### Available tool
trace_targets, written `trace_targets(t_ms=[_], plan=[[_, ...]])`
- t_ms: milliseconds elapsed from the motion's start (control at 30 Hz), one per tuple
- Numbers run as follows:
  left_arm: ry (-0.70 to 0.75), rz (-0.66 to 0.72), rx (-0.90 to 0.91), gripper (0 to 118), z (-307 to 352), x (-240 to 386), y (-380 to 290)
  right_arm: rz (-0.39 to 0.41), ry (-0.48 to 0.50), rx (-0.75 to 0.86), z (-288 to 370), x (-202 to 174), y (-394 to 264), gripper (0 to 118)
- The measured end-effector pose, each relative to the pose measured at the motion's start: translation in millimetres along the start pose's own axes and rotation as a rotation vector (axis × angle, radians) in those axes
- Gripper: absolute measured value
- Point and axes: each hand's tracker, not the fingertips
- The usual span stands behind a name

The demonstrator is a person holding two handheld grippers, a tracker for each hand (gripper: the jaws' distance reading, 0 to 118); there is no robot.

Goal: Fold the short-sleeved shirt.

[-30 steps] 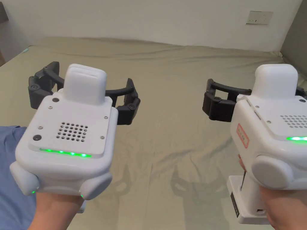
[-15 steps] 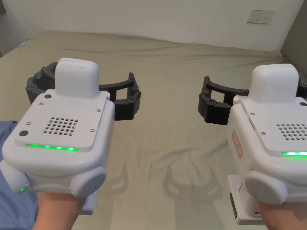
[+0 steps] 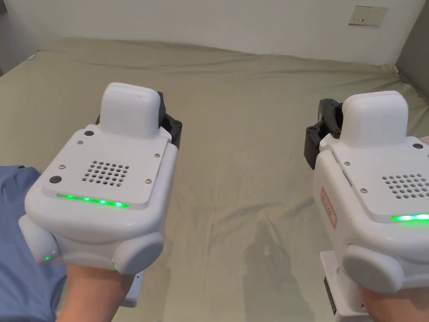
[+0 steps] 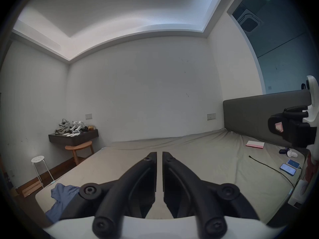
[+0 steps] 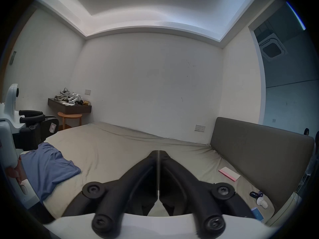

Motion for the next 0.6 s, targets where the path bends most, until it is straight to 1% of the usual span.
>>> trace_targets(t_ms=[67, 100, 167, 267, 300, 367, 500, 600], plan=[[-0.010, 0.010, -0.005, 0, -2, 1, 0, -0.002, 0.020, 0.004, 0, 14, -2, 1], [-0.005, 0.010, -0.006, 0, -4, 2, -1, -0.017, 0.033, -0.017, 0, 20, -3, 1], [-0.020, 0.004, -0.032, 0, -9, 4, -2, -0.031, 0.018, -0.037, 1, 18, -9, 1], [-0.025, 0.022, -0.034, 0, -9, 4, -6, -0.012, 0.004, -0.044, -1, 27, -14, 1], [-0.025, 0.025, -0.035, 0, -9, 5, -6, -0.007, 0.000, -0.046, 1, 17, -16, 1], [-0.026, 0.030, -0.035, 0, -10, 4, -5, -0.010, 0.003, -0.051, -2, 21, -16, 1], [-0.008, 0.009, -0.026, 0, -6, -3, -3, -0.031, 0.026, -0.053, -7, 12, -12, 1], [0.021, 0.009, -0.030, 0, -1, -18, -3, -0.003, 0.050, -0.052, -11, -5, -10, 1]])
